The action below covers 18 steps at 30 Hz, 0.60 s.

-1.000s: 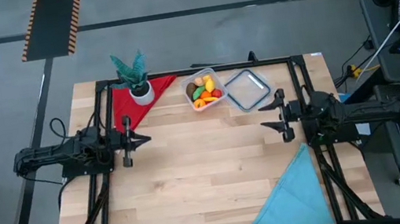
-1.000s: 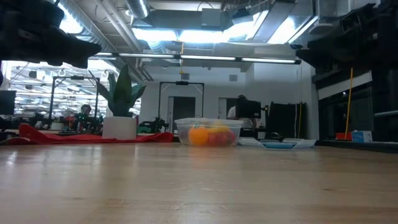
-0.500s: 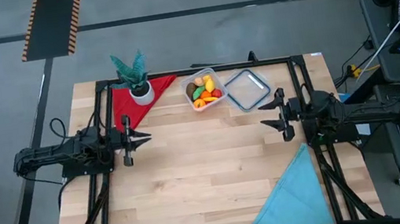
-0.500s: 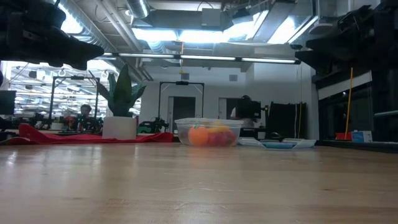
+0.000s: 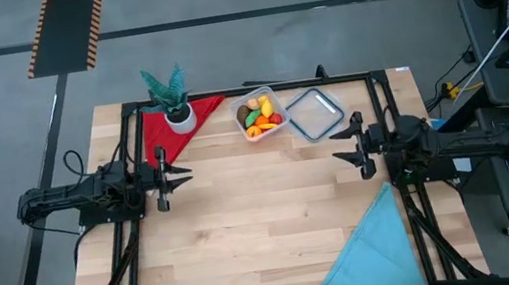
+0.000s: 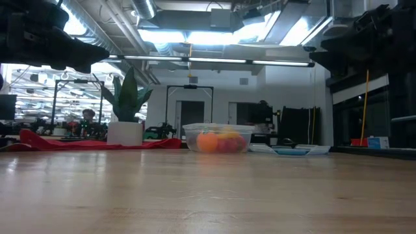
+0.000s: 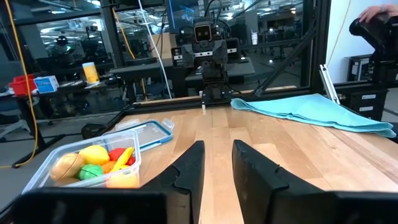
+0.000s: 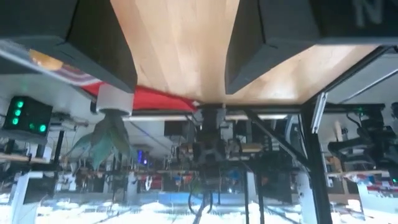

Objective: Pick and placing Produce into tupperware
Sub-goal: Return to Home Position

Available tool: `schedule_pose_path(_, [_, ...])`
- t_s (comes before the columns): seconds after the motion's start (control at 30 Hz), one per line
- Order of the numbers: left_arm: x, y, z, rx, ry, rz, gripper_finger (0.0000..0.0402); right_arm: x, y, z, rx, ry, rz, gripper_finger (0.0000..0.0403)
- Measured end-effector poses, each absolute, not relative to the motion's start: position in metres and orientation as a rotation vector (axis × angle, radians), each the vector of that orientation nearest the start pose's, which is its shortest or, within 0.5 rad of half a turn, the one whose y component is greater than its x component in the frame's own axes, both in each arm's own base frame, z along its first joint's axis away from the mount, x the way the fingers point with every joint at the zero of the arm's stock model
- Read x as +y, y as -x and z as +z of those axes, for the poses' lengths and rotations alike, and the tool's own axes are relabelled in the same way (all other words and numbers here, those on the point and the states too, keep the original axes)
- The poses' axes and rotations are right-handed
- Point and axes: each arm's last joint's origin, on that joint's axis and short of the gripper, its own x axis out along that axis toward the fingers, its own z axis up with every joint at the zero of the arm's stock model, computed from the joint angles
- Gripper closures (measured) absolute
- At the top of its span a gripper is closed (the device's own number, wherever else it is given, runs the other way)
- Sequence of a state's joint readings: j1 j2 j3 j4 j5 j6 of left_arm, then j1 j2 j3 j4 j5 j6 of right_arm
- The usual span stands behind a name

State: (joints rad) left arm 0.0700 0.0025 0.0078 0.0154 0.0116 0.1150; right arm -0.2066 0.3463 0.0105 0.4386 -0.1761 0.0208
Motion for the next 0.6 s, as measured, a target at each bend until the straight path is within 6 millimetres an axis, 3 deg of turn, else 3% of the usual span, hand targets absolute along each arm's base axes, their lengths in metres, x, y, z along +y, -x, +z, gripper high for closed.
schedule_pose_path(0.37, [0.006,-0.097,0.167,-0.017,-0.116,0.06,0.031,-0.019,-0.095,0.178,-0.123,-0.076,-0.063,0.0157])
schedule_pose_path(0.6, [0.006,-0.097,0.167,-0.017,-0.116,0.06,0.03,-0.019,-0.095,0.171,-0.05,-0.061,-0.065,0.0157])
